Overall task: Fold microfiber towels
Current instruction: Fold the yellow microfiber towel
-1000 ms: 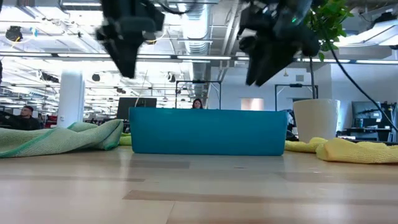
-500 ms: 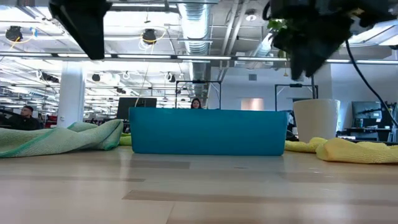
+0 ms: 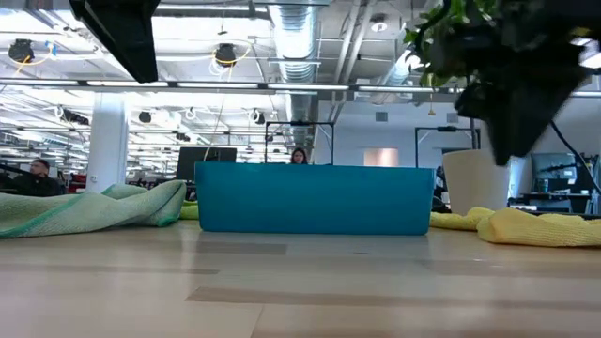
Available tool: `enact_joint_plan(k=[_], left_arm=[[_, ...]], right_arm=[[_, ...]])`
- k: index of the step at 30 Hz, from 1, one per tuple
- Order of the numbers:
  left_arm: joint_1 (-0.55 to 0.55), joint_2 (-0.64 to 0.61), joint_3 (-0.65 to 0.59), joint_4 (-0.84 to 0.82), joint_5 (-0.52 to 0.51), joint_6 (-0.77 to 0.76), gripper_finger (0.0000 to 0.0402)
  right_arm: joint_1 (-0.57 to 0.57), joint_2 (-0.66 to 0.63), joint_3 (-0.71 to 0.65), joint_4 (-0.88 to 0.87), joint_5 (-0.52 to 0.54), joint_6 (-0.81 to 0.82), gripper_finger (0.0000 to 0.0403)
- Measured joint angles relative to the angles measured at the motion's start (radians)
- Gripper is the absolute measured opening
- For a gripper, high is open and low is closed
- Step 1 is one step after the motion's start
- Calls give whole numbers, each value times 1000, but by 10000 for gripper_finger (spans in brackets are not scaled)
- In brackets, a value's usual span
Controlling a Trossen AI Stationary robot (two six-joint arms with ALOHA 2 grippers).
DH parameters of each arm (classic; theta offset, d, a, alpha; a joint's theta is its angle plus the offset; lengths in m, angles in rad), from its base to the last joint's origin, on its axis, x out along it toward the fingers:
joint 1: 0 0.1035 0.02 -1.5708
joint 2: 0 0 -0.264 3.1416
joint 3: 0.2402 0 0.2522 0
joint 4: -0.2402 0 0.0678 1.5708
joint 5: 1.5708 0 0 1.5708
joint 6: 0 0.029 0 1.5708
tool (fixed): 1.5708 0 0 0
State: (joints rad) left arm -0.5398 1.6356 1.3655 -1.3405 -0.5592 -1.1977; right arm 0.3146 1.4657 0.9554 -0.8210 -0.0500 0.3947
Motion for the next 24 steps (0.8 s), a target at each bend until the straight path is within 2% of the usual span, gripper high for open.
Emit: enact_joint_plan(k=[5, 11, 19, 24], left_arm=[[-13, 0, -13, 41, -6, -17, 168], [-28, 2, -29, 75, 29, -46, 168], [-31, 2, -29, 86, 48, -49, 168], [-31, 2, -29, 118, 49, -44, 168]], right_arm=[[42, 77, -3, 0, -5, 23, 179], [48, 150, -3, 34, 3, -23, 179], [43, 176, -3, 29, 89, -63, 179], [43, 172, -3, 34, 104, -81, 179]])
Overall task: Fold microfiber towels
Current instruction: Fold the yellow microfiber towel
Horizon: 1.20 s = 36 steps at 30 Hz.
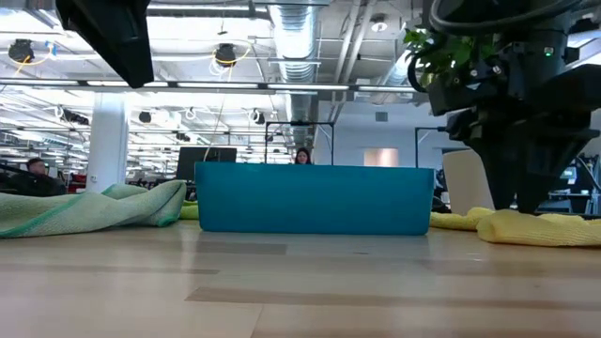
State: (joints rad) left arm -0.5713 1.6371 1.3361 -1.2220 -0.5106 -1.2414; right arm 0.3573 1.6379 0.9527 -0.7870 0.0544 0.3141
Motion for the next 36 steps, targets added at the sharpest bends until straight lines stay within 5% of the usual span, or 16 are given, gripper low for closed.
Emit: enact_joint_plan(k=[11, 24, 36], left_arm=[[-1, 0, 0, 21, 0, 51, 168], [-4, 0, 0, 21, 1, 75, 168], [-3, -1, 1, 62, -25, 78, 168]], right_arm=[[4, 3, 0, 15, -8, -8, 166], [13, 3, 0, 62, -10, 70, 10], [105, 3, 2, 403, -31, 71, 7]])
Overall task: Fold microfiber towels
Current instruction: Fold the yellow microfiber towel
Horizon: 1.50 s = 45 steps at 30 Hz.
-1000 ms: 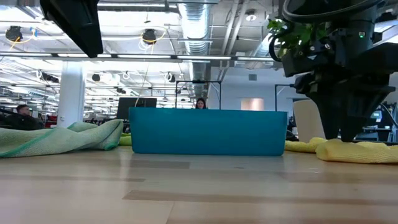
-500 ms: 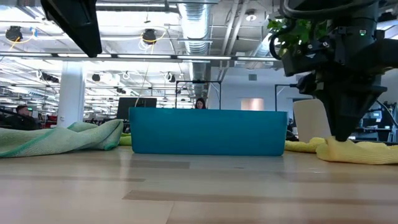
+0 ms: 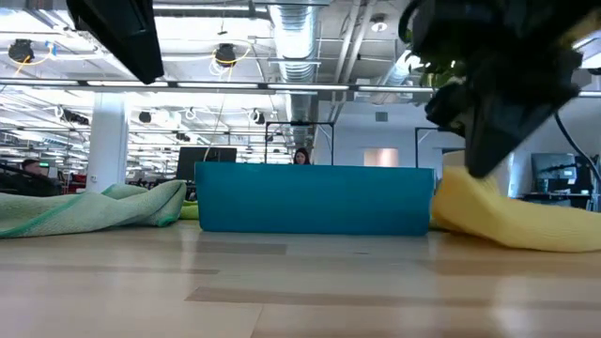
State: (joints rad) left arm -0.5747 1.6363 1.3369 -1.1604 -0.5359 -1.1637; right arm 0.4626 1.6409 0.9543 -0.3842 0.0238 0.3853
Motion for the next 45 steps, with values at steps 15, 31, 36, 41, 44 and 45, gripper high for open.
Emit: enact_joint_plan(k=[15, 31, 36, 41, 44, 45], left_arm=[[32, 9, 1, 505, -16, 507, 168], [122, 307, 1, 1000, 120, 1010, 168], [158, 360, 1, 1106, 210, 1071, 168], [178, 399, 4, 1189, 290, 1121, 168], [183, 423, 10, 1251, 318, 1153, 168], [184, 426, 9, 1245, 319, 1161, 168]], right_arm=[[48, 0, 0, 139, 31, -14, 3], [72, 0, 2, 159, 31, -56, 5], [74, 0, 4, 158, 31, -72, 4], [74, 0, 4, 152, 31, -73, 5], [74, 0, 4, 152, 31, -79, 5], [74, 0, 4, 153, 31, -80, 5]])
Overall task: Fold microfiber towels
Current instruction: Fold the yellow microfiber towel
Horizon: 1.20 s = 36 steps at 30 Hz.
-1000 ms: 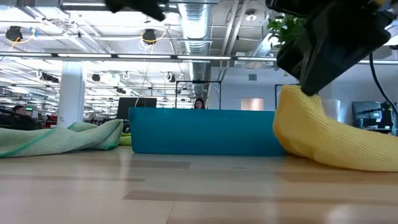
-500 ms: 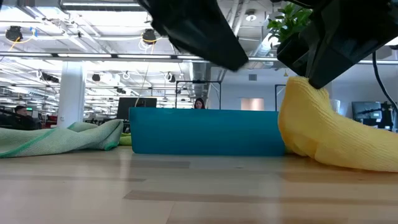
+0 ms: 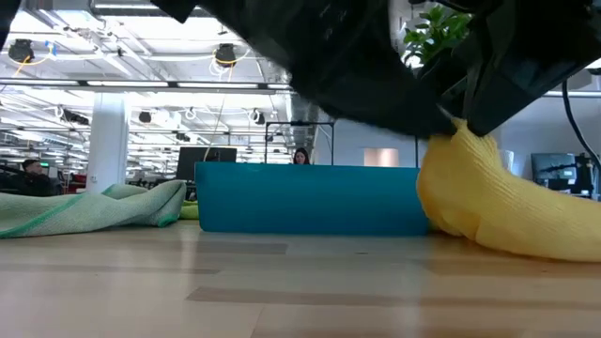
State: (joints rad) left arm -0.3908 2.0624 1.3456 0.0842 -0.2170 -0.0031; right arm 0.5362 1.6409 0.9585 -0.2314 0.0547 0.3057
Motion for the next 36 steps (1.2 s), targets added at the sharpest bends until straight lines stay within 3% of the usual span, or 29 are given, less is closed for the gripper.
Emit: enact_joint_plan(k=[8, 19, 28, 36], left_arm=[[9, 18, -2, 32, 9, -2, 152], [31, 18, -2, 64, 109, -8, 11], [31, 18, -2, 65, 108, -29, 2], [32, 4, -2, 50, 103, -47, 1]], right_arm=[[0, 0, 1, -3, 0, -1, 6], [0, 0, 1, -4, -1, -3, 6], [-1, 0, 0, 1, -34, 59, 17], [6, 0, 0, -14, -174, 37, 70]])
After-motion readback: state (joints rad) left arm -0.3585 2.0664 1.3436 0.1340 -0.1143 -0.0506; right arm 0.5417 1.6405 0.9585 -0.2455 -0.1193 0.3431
